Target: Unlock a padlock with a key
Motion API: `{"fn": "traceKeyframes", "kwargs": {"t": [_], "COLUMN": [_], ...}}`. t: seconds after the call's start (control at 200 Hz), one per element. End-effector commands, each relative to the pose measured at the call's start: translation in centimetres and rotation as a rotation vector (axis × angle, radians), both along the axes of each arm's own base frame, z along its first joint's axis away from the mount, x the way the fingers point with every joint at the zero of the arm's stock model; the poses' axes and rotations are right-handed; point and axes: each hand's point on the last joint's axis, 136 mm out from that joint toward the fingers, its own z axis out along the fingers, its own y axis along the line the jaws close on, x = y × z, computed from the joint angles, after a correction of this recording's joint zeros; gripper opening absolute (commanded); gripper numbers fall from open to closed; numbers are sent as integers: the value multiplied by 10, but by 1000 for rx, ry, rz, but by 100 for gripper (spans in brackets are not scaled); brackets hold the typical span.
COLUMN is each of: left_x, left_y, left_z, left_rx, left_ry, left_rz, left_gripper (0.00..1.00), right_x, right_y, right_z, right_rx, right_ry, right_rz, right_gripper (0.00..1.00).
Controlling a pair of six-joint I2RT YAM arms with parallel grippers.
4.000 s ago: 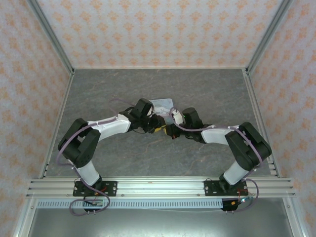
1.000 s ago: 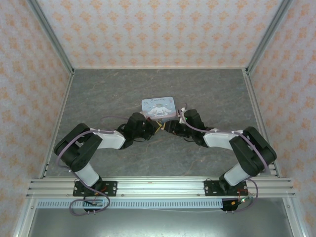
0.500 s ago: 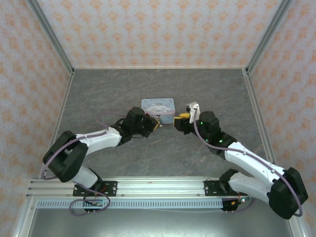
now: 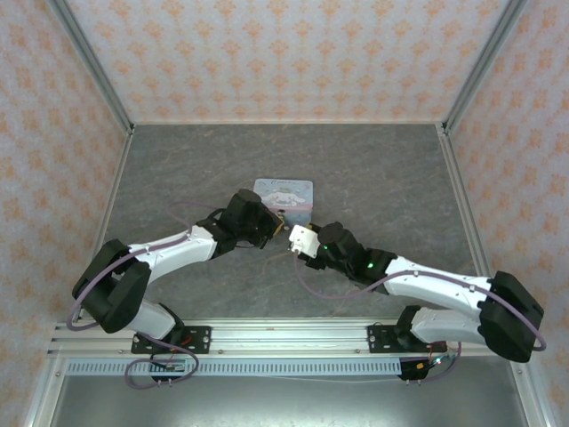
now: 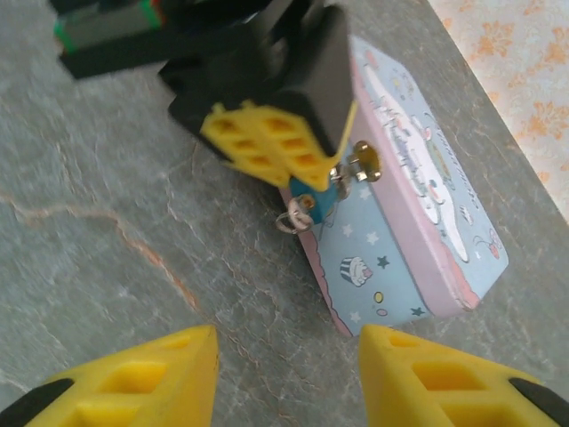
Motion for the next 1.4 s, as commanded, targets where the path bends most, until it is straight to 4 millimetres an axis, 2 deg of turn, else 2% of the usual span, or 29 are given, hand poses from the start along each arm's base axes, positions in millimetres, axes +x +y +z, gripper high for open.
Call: {"fn": "traceKeyframes", "kwargs": {"t": [0.0,0.13,0.425,0.661,1.396], "left_x": [8,9,9,8,5], "left_y": [-5,-7,-9,-10,-10], "left_z": [28,30,32,32,35], "left_rx": [-31,-38,-46,-49,-56], "left_ry": [-54,-59,-58,-57,-57], "left_rz": [10,2,-7,-11,-19], "left_gripper": [0,0,0,0,0], "right_x": [11,16,27,36,58], "right_y": [7,15,30,38,36], "right_z": [10,3,6,8,-9], "right_rx": [-74,-80,-30,-7,6], "right_ry": [-110,-109,-127,-158,-162], "right_rz": [27,31,8,-8,-76], "right_gripper": [44,44,41,34,18]}}
